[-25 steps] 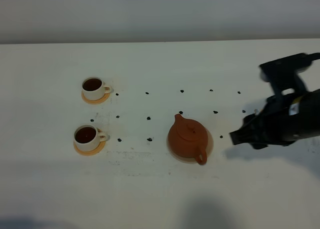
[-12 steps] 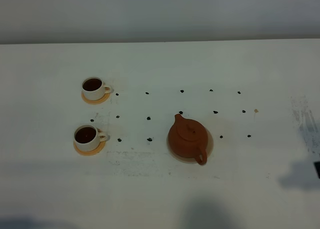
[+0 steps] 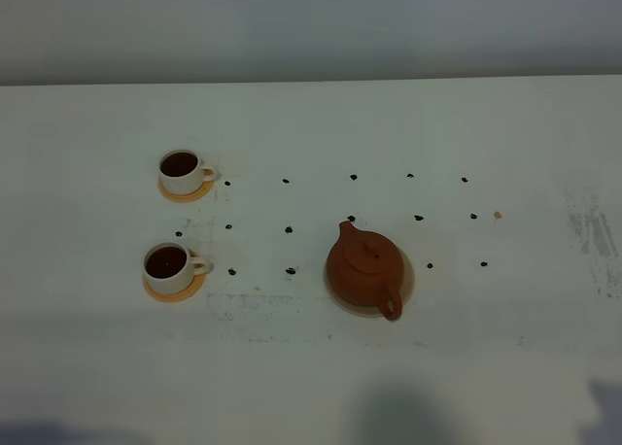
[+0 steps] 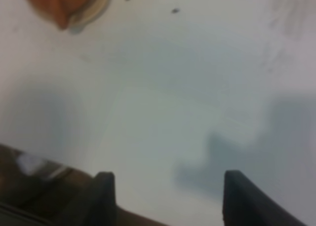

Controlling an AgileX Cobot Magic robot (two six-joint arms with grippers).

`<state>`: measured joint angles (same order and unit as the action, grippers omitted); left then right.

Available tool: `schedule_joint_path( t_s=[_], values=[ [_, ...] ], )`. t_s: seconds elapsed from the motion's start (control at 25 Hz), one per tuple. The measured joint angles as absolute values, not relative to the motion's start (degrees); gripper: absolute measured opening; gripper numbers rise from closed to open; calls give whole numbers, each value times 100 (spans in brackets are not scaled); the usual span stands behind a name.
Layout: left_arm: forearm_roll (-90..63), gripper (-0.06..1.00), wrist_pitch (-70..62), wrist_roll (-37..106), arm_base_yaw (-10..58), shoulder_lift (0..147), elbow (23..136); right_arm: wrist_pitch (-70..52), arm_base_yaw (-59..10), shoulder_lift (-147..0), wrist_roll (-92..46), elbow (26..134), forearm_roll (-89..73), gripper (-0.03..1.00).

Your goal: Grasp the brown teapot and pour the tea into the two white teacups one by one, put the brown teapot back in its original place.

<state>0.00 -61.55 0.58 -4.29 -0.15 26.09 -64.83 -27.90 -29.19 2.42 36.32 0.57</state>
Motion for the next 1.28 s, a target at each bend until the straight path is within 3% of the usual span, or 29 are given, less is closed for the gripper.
schedule_joint_path(
  t_s=[0.16, 0.84, 1.28],
  values=[
    [0, 55, -6155, 58, -429, -15, 2609, -6350, -2790, -2476, 177, 3128, 0, 47],
    [0, 55, -6155, 58, -429, -15, 2609, -6482, -2721, -2328, 171, 3075, 0, 47],
    [0, 55, -6155, 58, -429, -15, 2609, -6487, -402, -1617, -34, 3075, -321, 47]
  ],
)
